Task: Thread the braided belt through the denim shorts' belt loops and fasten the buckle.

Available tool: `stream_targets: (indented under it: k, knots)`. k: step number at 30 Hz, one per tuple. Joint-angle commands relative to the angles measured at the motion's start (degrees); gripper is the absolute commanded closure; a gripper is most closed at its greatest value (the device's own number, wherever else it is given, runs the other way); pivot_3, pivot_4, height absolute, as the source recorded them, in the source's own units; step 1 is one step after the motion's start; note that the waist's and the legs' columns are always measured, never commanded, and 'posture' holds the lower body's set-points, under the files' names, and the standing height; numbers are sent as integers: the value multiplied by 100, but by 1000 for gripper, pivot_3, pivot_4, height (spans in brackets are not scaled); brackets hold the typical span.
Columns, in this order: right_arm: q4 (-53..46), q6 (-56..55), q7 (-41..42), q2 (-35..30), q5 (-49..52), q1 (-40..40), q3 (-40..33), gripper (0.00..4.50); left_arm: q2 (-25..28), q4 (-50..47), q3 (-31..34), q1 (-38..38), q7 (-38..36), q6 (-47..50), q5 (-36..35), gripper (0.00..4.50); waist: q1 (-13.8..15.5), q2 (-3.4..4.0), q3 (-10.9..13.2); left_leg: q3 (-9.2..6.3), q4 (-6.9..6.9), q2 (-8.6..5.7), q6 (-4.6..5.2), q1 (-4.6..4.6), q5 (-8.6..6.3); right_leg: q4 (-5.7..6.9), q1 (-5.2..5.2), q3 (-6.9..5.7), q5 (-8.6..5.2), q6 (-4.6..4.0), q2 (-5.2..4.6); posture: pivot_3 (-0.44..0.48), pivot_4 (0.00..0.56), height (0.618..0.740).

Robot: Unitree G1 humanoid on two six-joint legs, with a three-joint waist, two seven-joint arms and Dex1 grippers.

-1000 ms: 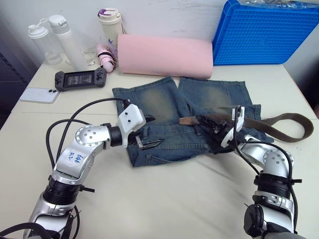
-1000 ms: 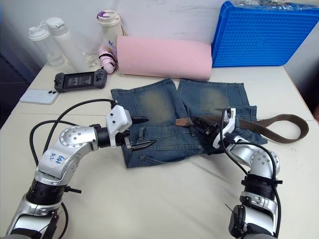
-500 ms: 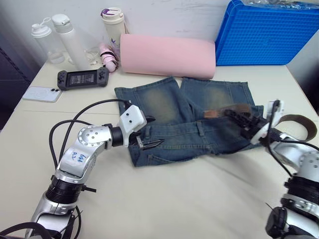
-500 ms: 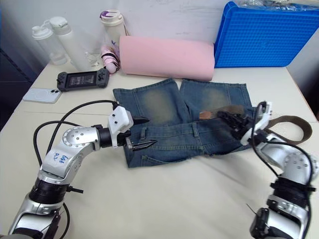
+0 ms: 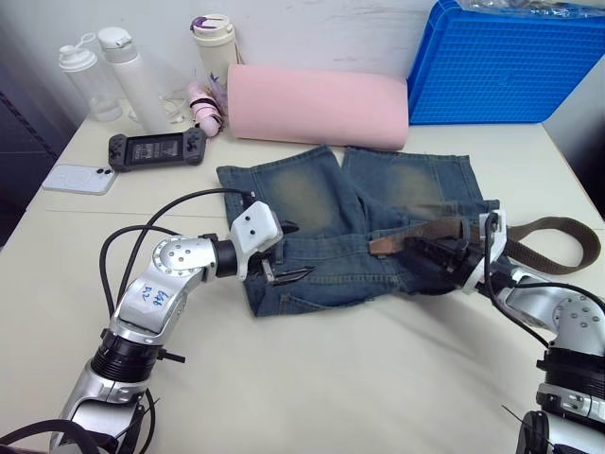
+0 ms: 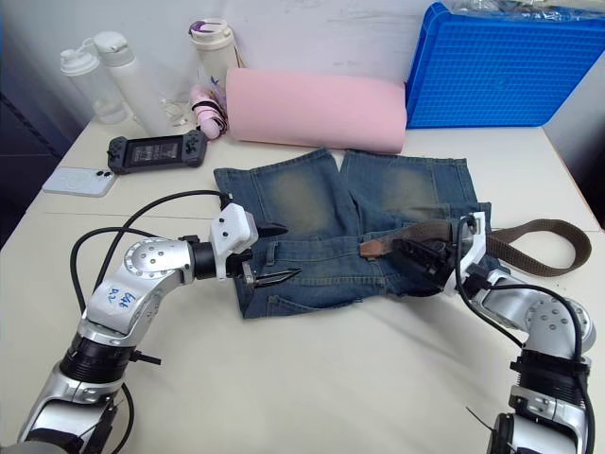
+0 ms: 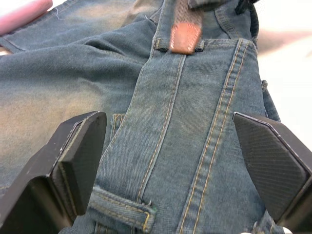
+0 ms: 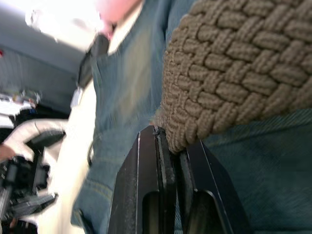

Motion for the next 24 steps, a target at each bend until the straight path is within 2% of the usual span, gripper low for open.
stream_targets:
  k: [1, 7, 11, 24]
  knots:
    - [-38, -127, 302, -82, -161, -82, 112, 4412, 33, -129, 33, -48, -15, -107, 52, 0, 0, 0, 0, 0, 0, 0, 0, 0, 0, 0, 0, 0, 0, 0, 0, 0, 150, 740]
    - [457, -444, 350, -247, -387, -508, -201, 4412, 41, -165, 47, -19, -21, -113, 90, 0, -7, 0, 0, 2, 0, 0, -1, 0, 0, -1, 0, -1, 0, 0, 1, 0, 150, 740]
    - [595, -415, 599, -517, -507, -461, -217, 4412, 57, -191, 58, 13, -11, -122, 119, 0, 3, 0, 0, -1, -1, 1, 0, 0, 0, -3, 0, -4, 0, 0, 0, 0, 150, 740]
    - [292, -20, 740, -353, -487, -293, 51, 4412, 62, -215, 48, 31, -25, -119, 147, 0, 1, 0, 0, -1, -1, 1, 0, -1, 0, -6, 2, -3, 0, 0, 0, 0, 150, 740]
